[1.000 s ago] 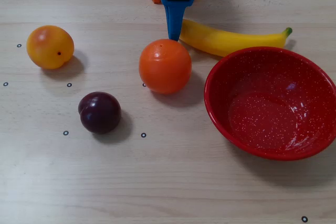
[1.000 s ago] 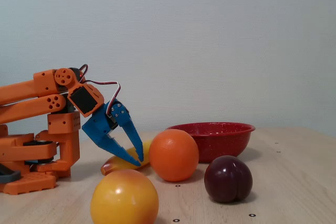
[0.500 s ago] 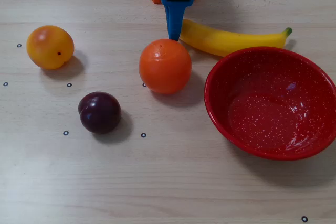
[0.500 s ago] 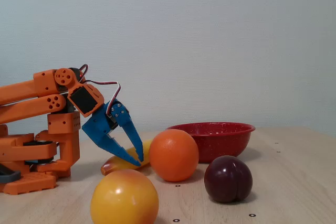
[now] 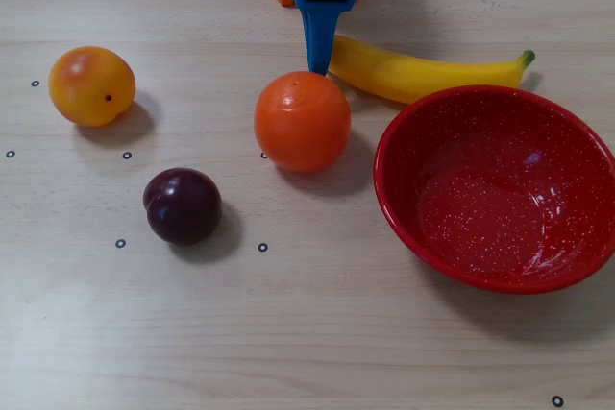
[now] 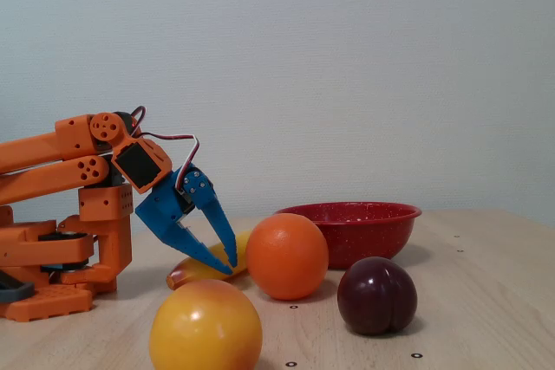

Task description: Put banana in the red bowl.

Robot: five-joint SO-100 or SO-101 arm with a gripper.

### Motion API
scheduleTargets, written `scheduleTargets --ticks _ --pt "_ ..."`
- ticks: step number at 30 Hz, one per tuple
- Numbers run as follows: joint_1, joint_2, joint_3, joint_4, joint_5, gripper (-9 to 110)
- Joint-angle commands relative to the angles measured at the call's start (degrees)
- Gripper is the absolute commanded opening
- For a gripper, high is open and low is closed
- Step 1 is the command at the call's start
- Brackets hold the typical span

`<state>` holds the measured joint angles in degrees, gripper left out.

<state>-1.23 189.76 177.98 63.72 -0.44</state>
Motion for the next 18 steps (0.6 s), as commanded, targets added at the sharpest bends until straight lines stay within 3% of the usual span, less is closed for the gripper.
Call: scheduleTargets --ticks 1,18 --pt "-0.44 1.14 0.97 -2.90 -0.44 0" --pt "0.97 1.14 0.97 -2.90 0.35 0"
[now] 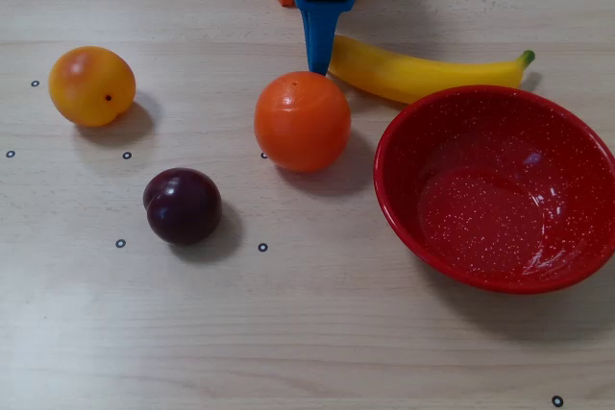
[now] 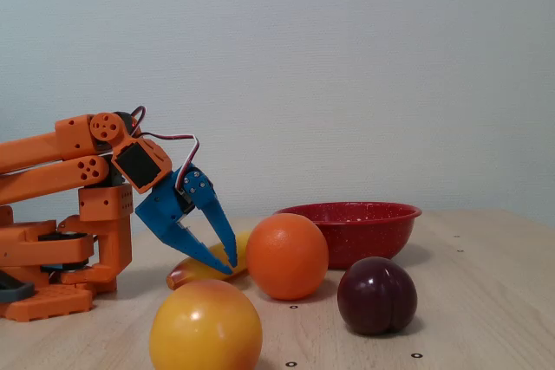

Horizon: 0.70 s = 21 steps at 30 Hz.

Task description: Put banana in the red bowl.

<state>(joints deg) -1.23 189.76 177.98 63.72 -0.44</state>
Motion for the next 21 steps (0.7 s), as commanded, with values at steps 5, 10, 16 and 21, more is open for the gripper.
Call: scheduleTargets --ticks 5,10,16,21 --pt "0.88 1.14 0.70 -2.29 -1.05 0" --pt "0.62 -0.26 -2.46 -0.70 -1.49 0" --pt "0.62 -4.13 -7.91 -0.26 -2.37 0" --pt "0.70 -6.77 -12.39 0.26 -3.52 0"
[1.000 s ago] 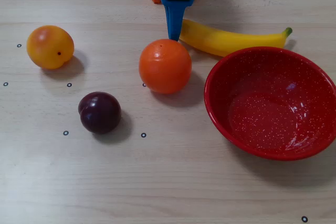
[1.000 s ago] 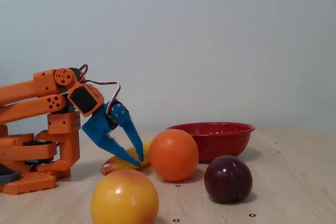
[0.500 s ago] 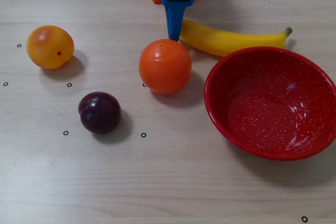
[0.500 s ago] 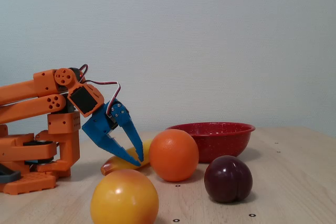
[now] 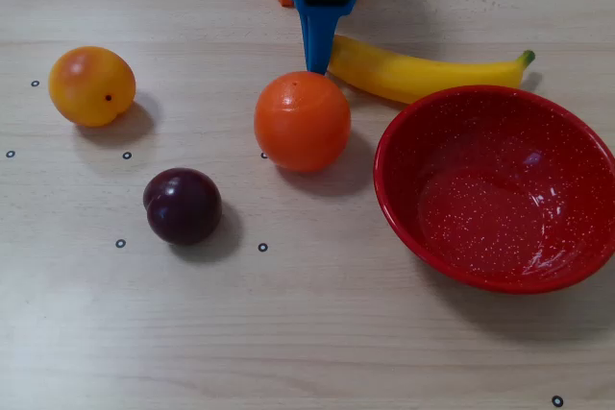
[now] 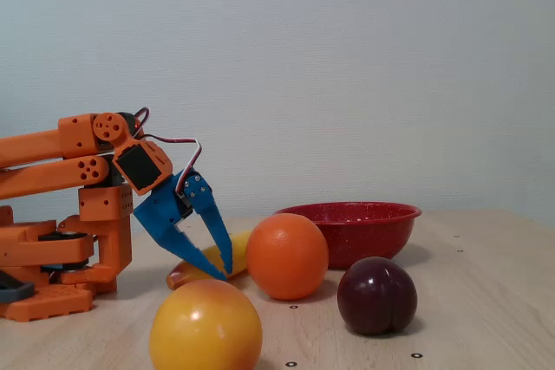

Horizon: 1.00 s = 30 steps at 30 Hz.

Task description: Put banana in the red bowl.

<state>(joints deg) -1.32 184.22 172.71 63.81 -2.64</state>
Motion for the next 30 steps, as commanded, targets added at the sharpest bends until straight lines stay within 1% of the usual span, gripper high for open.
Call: scheduleTargets --ticks 1,8,19,25,30 --pt "0.88 -1.67 -8.09 0.70 -1.49 0" --pt "0.79 -5.80 -16.70 3.25 -2.20 0" --pt "0.97 -13.71 -31.82 12.83 -5.98 0" --pt "-0.70 -23.55 -42.28 22.59 -2.11 0" --pt "-5.10 -29.36 -48.25 28.56 0.88 0"
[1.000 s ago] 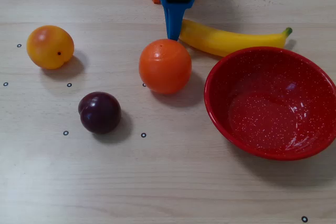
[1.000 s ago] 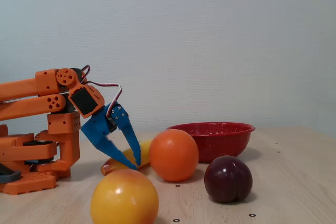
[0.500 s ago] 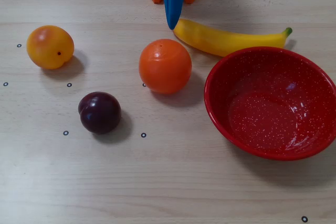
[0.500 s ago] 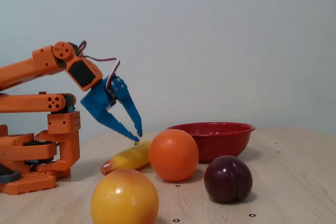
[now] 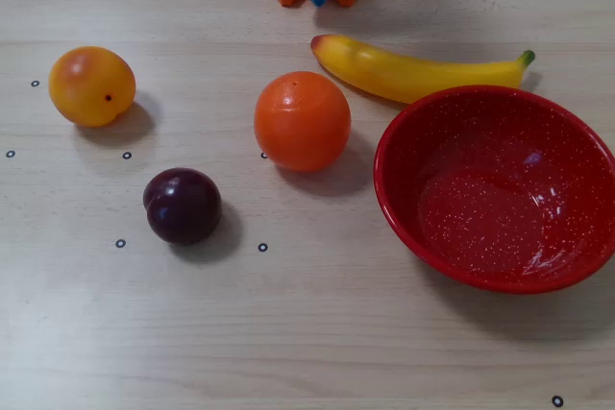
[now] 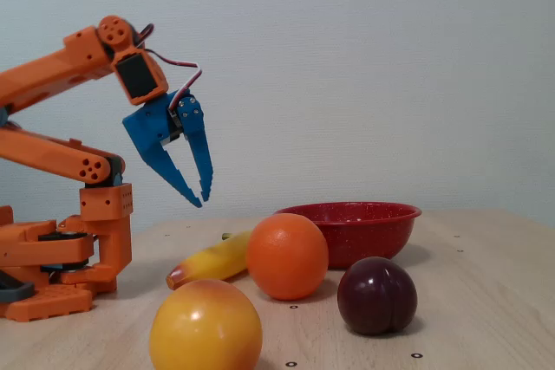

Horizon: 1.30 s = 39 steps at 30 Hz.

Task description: Put banana in the red bowl.

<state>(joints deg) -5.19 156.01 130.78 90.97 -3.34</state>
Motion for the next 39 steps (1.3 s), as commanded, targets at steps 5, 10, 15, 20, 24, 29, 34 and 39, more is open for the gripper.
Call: scheduleTargets --ticks 5,10,15,20,24,29,34,39 --pt "-5.89 -4.13 -7.47 1.67 1.85 0" --pt "-10.72 -7.03 -7.12 1.41 0.44 0" --pt "-15.91 -9.05 -5.71 -2.02 -0.62 0" --pt "-20.30 -9.84 -2.11 -7.65 -3.08 1" --pt "-22.85 -11.34 0.00 -11.16 -5.10 2" --pt "-24.43 -15.82 0.09 -14.24 -4.92 3" --pt "-25.58 -20.65 -1.67 -16.08 0.18 4" --pt "-26.54 -22.15 -3.08 -17.31 11.87 3"
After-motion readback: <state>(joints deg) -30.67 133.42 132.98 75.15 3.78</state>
